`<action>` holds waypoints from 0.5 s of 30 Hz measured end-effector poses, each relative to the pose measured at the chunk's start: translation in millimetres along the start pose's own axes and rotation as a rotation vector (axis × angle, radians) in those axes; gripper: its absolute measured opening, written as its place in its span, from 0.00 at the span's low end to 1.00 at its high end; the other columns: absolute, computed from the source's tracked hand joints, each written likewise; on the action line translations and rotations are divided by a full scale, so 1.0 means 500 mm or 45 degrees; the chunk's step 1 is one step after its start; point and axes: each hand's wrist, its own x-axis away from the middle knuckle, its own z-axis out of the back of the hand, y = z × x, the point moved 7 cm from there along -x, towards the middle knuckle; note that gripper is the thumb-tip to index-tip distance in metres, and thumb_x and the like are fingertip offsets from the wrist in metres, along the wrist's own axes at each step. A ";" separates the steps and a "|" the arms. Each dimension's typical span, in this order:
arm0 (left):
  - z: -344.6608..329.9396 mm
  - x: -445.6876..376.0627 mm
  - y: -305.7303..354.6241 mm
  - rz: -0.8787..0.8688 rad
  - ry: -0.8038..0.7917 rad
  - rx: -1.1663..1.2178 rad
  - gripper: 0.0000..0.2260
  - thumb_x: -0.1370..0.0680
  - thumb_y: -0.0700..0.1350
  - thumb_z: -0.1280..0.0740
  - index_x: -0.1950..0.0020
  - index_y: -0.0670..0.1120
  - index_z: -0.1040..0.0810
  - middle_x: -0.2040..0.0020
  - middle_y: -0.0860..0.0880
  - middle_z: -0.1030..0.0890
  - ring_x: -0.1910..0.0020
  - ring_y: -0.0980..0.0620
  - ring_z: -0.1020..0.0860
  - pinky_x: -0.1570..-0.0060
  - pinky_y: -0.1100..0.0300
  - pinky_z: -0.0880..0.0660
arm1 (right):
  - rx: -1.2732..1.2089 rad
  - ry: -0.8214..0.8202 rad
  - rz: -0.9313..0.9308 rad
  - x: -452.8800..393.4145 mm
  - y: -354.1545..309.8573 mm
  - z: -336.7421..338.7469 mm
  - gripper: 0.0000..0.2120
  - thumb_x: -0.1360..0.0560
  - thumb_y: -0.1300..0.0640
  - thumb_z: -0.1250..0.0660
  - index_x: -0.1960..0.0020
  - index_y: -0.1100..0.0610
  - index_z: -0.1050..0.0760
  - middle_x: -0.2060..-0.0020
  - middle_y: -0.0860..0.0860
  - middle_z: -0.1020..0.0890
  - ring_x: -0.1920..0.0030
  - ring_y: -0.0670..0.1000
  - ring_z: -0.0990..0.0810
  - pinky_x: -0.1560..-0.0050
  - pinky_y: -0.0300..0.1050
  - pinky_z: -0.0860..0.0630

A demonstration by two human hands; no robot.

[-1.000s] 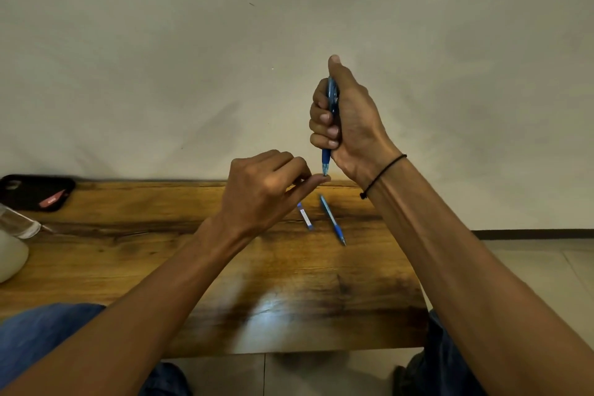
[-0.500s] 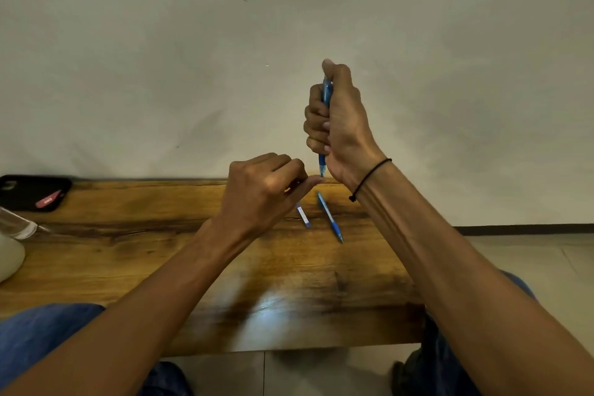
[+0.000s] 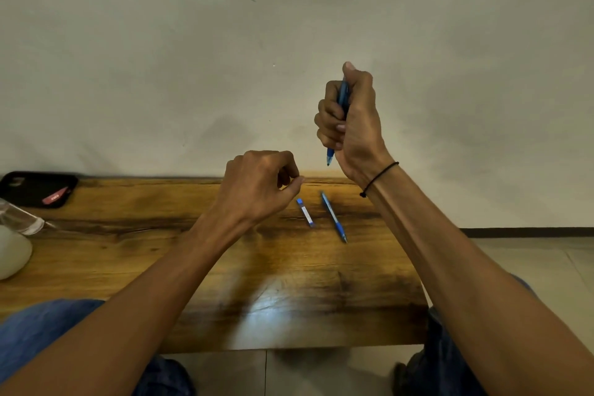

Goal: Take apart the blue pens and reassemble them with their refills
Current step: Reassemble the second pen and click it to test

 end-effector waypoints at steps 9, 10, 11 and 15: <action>0.004 -0.003 -0.008 0.081 0.008 0.059 0.06 0.22 0.53 0.26 0.51 0.51 0.15 0.60 0.55 0.14 0.62 0.56 0.18 0.54 0.51 0.16 | 0.023 -0.030 0.013 -0.005 0.014 -0.001 0.27 0.12 0.49 0.53 0.69 0.55 0.42 0.79 0.46 0.41 0.78 0.46 0.45 0.75 0.39 0.48; 0.004 -0.003 -0.009 0.088 0.010 0.060 0.06 0.22 0.52 0.25 0.51 0.51 0.15 0.61 0.55 0.15 0.62 0.56 0.18 0.54 0.51 0.16 | 0.013 -0.032 0.013 -0.007 0.015 0.001 0.27 0.12 0.49 0.53 0.69 0.55 0.42 0.79 0.46 0.41 0.78 0.45 0.45 0.76 0.38 0.47; 0.004 -0.004 -0.009 0.098 0.008 0.060 0.06 0.23 0.52 0.25 0.52 0.51 0.15 0.62 0.56 0.16 0.62 0.57 0.18 0.54 0.51 0.16 | 0.005 -0.032 0.013 -0.008 0.016 0.002 0.27 0.12 0.49 0.53 0.69 0.55 0.42 0.79 0.46 0.40 0.78 0.45 0.45 0.76 0.38 0.47; 0.000 -0.005 -0.012 0.121 0.001 0.071 0.06 0.23 0.52 0.25 0.51 0.51 0.15 0.61 0.56 0.15 0.62 0.56 0.17 0.54 0.50 0.16 | 0.031 -0.023 0.020 -0.013 0.021 0.007 0.27 0.12 0.49 0.53 0.70 0.55 0.42 0.79 0.46 0.40 0.79 0.45 0.45 0.75 0.38 0.47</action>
